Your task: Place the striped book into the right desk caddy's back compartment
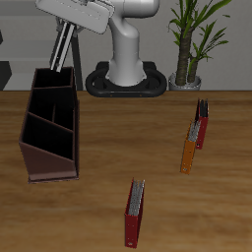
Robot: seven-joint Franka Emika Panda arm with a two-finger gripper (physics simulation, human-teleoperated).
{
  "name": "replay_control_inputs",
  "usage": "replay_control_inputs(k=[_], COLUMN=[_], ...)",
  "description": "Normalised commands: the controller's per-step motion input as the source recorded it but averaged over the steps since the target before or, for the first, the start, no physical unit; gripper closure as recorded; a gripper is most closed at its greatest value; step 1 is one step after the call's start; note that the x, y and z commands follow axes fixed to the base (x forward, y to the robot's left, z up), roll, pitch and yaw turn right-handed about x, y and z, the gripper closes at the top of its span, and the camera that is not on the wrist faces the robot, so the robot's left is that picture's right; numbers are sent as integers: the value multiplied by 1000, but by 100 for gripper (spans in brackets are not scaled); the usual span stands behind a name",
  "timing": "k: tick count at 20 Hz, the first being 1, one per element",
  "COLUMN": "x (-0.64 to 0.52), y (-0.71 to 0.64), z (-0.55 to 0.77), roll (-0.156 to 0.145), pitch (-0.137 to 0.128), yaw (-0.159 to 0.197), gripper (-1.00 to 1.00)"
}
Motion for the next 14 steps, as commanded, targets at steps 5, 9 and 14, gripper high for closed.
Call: replay_control_inputs(k=[5, 9, 14], x=[67, 57, 34], y=[-18, 1, -29], z=[-120, -167, -90], roll=[4, -2, -8], pitch=[16, 33, 16], yaw=[-5, -8, -10], gripper=[100, 100, 100])
